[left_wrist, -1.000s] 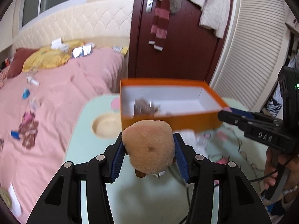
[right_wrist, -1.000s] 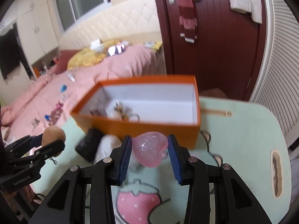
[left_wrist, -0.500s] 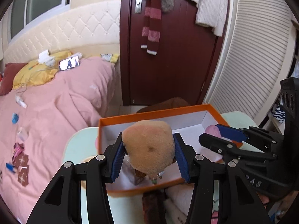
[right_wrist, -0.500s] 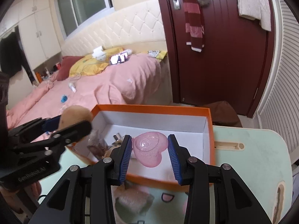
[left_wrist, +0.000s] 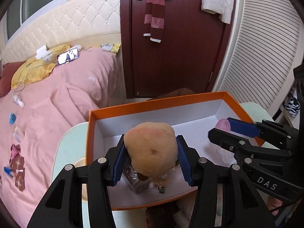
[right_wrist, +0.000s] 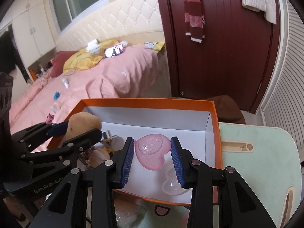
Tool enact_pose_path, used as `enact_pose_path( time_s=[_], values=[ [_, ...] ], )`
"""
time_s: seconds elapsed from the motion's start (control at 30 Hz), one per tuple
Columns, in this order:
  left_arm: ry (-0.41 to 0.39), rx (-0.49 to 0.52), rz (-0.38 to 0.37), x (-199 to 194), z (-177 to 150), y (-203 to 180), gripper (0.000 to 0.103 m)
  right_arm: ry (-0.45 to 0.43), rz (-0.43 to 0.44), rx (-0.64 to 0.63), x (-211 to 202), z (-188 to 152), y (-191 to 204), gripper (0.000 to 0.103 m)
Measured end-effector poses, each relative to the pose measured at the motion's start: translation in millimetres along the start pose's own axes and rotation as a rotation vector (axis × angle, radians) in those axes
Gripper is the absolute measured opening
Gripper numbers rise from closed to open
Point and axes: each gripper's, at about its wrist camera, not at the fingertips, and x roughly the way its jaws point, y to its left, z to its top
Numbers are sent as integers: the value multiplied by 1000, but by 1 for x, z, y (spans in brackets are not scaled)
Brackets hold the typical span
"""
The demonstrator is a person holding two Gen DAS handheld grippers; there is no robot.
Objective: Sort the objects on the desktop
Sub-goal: 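Drop the plush ball into the box with the left tool while the right tool drops the pink heart, then withdraw both tools from the box and move toward the remaining items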
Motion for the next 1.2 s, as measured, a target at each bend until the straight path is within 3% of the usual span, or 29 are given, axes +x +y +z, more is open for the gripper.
enact_pose_path(
  time_s=[0.13, 0.2, 0.4, 0.47, 0.63, 0.73, 0.9, 1.07, 1.13, 1.17, 1.2],
  values=[
    [-20, -21, -13, -4, -4, 3, 58, -8, 4, 1, -1, -1, -1, 42],
    [-30, -40, -22, -8, -5, 8, 66, -6, 7, 11, -1, -1, -3, 52],
    [-62, -82, -78, -39, -23, 19, 68, -49, 49, 28, -22, -11, -5, 53],
    [-54, -78, -62, -52, -33, 21, 68, -67, 57, 10, -34, -16, -2, 55],
    [-29, -29, 8, -77, -58, 14, 68, -67, 100, -5, -61, -38, 7, 69],
    [9, -36, 27, -84, -75, 10, 68, -10, 90, 0, -66, -56, 13, 70],
    [33, -73, 24, -85, -98, 9, 69, 107, 0, -2, -55, -87, 19, 70],
    [161, -40, 87, -59, -119, 7, 69, 147, -50, 19, -47, -98, 19, 71],
    [146, -71, 105, -60, -121, 11, 72, 153, -66, 14, -44, -99, 18, 85],
    [139, -86, 114, -60, -122, 13, 77, 157, -93, 5, -42, -100, 18, 96],
    [143, -95, 117, -59, -122, 14, 81, 162, -133, -7, -39, -102, 18, 100]
  ],
)
